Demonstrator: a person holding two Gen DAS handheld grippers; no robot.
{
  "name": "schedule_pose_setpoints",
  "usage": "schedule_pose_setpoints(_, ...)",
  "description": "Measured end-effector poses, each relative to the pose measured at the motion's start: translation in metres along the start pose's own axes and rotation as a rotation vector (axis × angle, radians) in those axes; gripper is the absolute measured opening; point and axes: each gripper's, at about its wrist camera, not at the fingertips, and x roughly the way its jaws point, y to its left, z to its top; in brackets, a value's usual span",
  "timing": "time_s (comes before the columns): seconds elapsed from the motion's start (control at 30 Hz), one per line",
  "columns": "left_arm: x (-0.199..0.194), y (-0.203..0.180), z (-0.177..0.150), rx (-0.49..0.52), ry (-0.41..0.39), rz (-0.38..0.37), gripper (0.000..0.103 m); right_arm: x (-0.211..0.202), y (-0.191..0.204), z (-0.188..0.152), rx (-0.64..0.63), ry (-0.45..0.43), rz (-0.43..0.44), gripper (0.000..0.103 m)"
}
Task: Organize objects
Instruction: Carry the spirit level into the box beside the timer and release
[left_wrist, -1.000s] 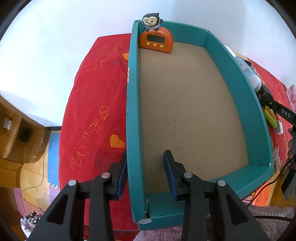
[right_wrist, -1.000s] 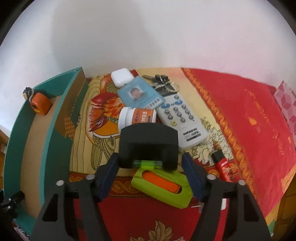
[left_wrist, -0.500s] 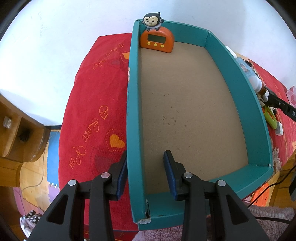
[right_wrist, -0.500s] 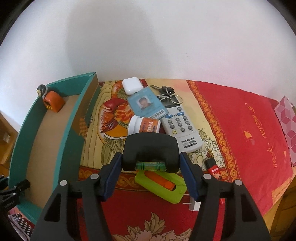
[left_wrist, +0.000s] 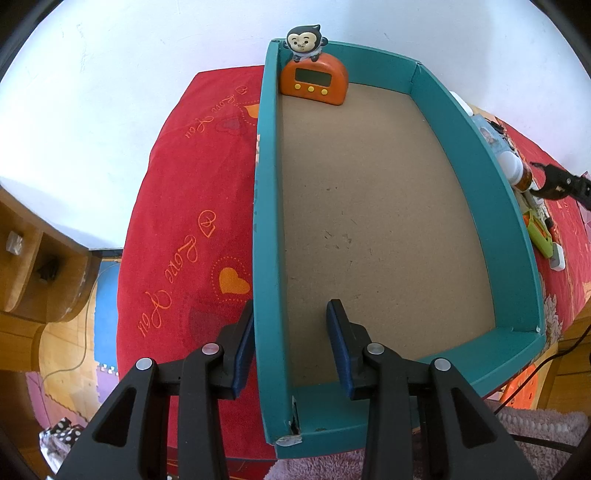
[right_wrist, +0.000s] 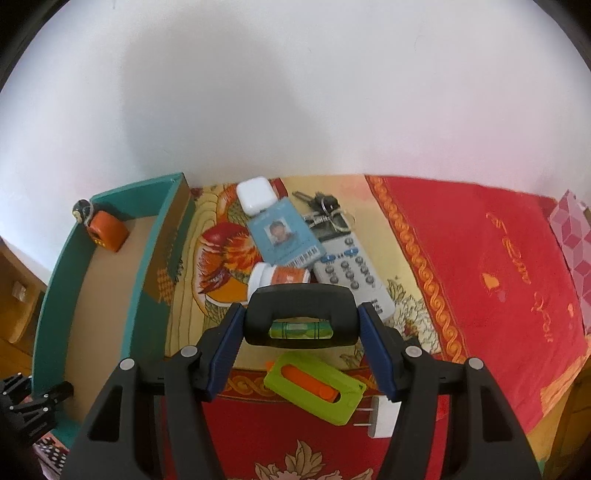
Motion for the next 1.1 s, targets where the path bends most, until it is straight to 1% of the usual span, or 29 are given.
schedule_pose_setpoints(0.1,0.000,0.000,0.000,0.000,0.000,0.000,0.037,-0.007,0.008,0.007,-0.026,-0.018,0.017,0.062)
schedule_pose_setpoints(0.2,0.000,0.000,0.000,0.000,0.000,0.000,0.037,-0.014,0.020,0.014,-0.060,-0.033,0.052,0.062)
schedule_pose_setpoints(0.37,0.000,0.000,0.000,0.000,0.000,0.000,0.037,-0.025,0.052,0.029,-0.145,-0.062,0.129,0.062)
schedule_pose_setpoints(0.5,0.000,0.000,0.000,0.000,0.000,0.000,0.037,-0.029,0.074,0.043,-0.184,-0.063,0.188,0.062)
schedule_pose_setpoints(0.7,-0.001,0.001,0.000,-0.003,-0.002,0.000,0.037,-0.020,0.112,0.065,-0.266,-0.028,0.274,0.062)
schedule_pose_setpoints(0.73,-0.001,0.002,0.000,-0.004,-0.002,0.000,0.037,-0.015,0.122,0.070,-0.291,-0.010,0.288,0.062)
schedule_pose_setpoints(1.0,-0.002,0.003,0.000,-0.008,-0.005,0.001,0.037,0.027,0.166,0.081,-0.426,0.087,0.290,0.062)
schedule_pose_setpoints(1.1,-0.002,0.003,0.000,-0.009,-0.007,0.002,0.037,0.048,0.178,0.083,-0.466,0.119,0.267,0.062)
